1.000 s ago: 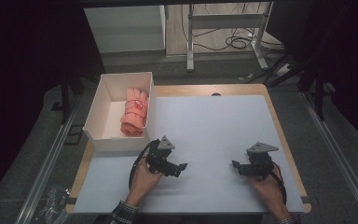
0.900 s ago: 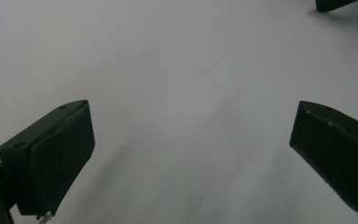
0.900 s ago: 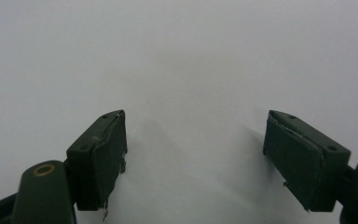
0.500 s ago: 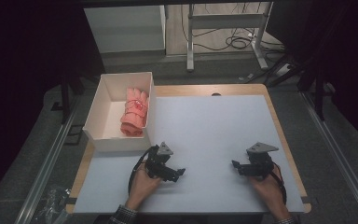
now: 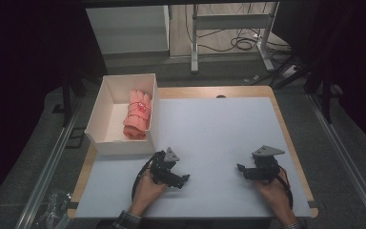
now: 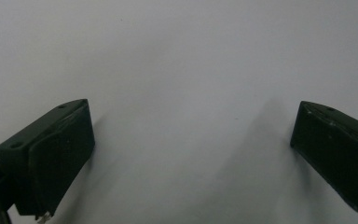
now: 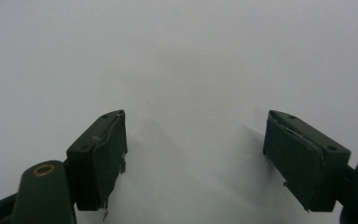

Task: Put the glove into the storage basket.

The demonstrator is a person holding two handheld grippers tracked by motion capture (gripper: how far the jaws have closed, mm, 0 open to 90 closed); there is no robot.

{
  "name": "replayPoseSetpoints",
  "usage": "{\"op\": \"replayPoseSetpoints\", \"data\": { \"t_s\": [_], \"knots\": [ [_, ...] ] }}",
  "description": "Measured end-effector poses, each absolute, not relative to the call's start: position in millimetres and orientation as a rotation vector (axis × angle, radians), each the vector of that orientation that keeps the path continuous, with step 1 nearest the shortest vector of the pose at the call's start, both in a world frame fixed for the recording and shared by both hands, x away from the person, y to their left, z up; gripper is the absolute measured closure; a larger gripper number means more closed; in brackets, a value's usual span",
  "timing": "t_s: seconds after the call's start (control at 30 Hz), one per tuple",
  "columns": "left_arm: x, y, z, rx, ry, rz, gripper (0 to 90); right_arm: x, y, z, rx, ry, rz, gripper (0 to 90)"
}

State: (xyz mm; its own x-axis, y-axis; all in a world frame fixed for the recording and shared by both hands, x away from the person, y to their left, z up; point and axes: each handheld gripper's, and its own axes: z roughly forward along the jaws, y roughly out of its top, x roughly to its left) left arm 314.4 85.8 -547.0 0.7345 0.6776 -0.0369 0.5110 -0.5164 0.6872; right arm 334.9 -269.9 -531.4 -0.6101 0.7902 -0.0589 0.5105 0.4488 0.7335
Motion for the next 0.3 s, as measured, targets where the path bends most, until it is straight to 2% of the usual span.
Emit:
{"op": "replayPoseSetpoints", "data": {
  "t_s": [0.3],
  "knots": [
    [314.1,85.6,-547.4,2.234,0.892,0.311,0.0,334.8,-269.8,-531.6,1.1,2.311,0.972,21.8]
  ]
}}
